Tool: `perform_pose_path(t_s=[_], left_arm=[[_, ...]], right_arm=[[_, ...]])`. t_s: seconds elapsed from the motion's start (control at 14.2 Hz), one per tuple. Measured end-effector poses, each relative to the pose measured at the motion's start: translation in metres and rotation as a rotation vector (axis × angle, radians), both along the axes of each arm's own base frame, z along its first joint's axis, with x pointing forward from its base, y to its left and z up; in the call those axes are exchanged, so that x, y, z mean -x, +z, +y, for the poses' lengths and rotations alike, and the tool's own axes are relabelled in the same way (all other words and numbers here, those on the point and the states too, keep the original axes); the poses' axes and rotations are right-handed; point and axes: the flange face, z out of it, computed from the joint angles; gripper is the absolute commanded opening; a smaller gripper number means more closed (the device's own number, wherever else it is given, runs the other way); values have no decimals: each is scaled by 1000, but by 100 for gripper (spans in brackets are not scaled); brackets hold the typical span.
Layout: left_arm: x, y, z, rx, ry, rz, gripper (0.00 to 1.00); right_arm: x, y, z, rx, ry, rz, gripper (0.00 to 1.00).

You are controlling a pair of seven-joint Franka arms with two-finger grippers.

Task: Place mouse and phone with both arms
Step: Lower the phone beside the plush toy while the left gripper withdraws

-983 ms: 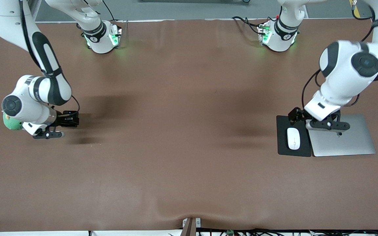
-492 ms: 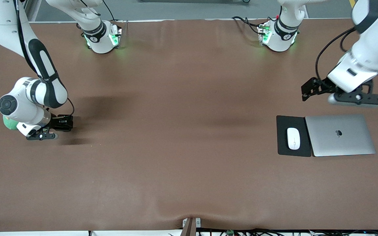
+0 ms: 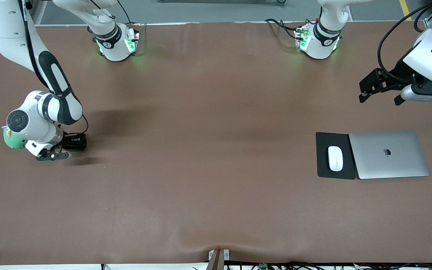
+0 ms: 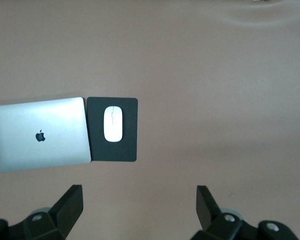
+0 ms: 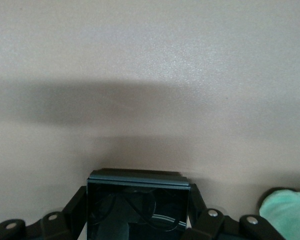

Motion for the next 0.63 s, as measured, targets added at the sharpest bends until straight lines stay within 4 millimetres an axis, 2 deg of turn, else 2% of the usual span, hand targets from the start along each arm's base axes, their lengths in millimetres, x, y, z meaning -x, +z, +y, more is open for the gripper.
perform_pose_path(t_s=[0.14,0.21,0.28,0.35,0.42,0.63], left_arm=[[2,-3,0,-5,2,28,100],[3,-4,-1,-6,-1,35,100],[4,-4,-2,-7,-3,40,100],[6,-3,-4,-8,-6,42,100],[7,-2,-6,-8,-8,43,100],[7,1,-3,-8,-3,43,100]], right_arm=[[-1,0,-2,1,30,-7,23],[-1,0,-3,2,36,-12,32],[-1,0,-4,3,39,-15,50],[-1,-1,-5,4,39,-15,82],[-1,-1,-5,4,39,-15,100],[-2,0,-5,4,40,-18,100]])
